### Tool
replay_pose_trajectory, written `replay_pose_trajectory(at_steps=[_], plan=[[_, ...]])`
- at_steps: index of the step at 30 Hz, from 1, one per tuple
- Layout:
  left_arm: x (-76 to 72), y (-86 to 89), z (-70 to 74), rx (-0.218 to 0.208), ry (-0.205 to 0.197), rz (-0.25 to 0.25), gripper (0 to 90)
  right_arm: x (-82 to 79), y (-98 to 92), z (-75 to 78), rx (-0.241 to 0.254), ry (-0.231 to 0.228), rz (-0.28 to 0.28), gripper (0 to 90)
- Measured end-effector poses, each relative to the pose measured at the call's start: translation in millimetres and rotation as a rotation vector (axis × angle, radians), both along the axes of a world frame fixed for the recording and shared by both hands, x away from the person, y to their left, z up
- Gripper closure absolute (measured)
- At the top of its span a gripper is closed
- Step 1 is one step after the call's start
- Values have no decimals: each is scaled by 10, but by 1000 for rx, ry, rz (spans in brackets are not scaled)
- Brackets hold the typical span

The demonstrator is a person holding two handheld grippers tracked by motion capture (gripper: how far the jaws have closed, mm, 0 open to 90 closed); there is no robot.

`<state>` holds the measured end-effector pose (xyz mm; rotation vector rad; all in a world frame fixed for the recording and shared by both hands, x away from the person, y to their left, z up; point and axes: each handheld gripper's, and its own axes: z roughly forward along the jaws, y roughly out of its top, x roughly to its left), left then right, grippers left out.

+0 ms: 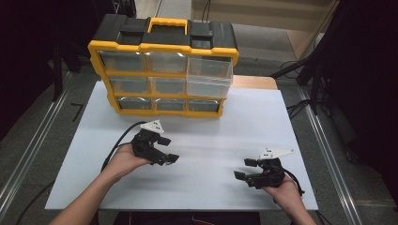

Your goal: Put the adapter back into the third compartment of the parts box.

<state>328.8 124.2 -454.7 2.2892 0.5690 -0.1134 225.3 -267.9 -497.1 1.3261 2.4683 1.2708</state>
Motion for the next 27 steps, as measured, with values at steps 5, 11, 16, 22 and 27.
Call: replay_pose_trajectory(at_steps=[5,11,16,22,27], plan=[[-27,0,-49,11,-22,-13,232,-12,-7,4,-4,-5,-2,240],[-63,14,-108,21,-56,-29,233,-7,-27,9,-4,-10,-17,240],[-38,28,-244,48,-36,-11,233,2,-22,10,-6,-10,-7,240],[-46,16,-325,83,-33,-14,234,-1,-26,14,-6,-11,-6,240],[-60,-8,-374,146,-31,-7,233,-4,-35,14,-6,-14,-12,240]])
